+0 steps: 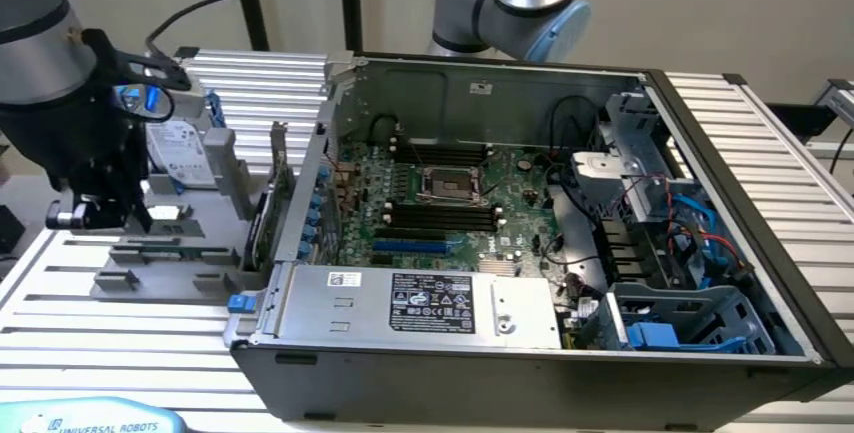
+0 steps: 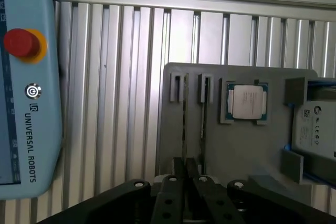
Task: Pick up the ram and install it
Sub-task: 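Pick up the ram and move it above insertion slot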
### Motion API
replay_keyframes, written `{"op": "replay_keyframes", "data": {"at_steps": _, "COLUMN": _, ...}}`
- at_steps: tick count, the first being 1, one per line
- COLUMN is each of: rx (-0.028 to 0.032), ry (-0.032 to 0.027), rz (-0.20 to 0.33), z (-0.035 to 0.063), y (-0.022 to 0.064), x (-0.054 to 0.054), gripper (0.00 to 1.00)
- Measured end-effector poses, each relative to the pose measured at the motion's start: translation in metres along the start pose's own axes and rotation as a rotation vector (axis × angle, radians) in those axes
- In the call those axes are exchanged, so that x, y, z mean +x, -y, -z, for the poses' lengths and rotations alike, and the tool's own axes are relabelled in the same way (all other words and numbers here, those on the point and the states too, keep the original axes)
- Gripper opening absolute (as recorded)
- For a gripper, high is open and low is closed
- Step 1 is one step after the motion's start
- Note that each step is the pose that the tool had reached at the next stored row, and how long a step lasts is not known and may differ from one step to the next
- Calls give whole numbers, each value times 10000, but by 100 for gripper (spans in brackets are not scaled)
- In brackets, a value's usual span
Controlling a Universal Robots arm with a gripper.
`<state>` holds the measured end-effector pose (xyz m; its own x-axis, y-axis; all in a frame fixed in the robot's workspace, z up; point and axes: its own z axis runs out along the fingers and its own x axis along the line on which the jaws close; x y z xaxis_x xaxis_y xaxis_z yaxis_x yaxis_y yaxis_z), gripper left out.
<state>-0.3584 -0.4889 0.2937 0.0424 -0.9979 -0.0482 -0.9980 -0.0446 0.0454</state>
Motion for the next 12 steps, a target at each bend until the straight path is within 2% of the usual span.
{"op": "replay_keyframes", "data": {"at_steps": 4, "rx": 2, "ry": 8, "rz": 5, "z": 184, "y": 63, "x": -6, "gripper": 14}}
{"op": "replay_keyframes", "data": {"at_steps": 12, "rx": 2, "ry": 42, "rz": 33, "z": 559, "y": 279, "x": -15, "gripper": 14}}
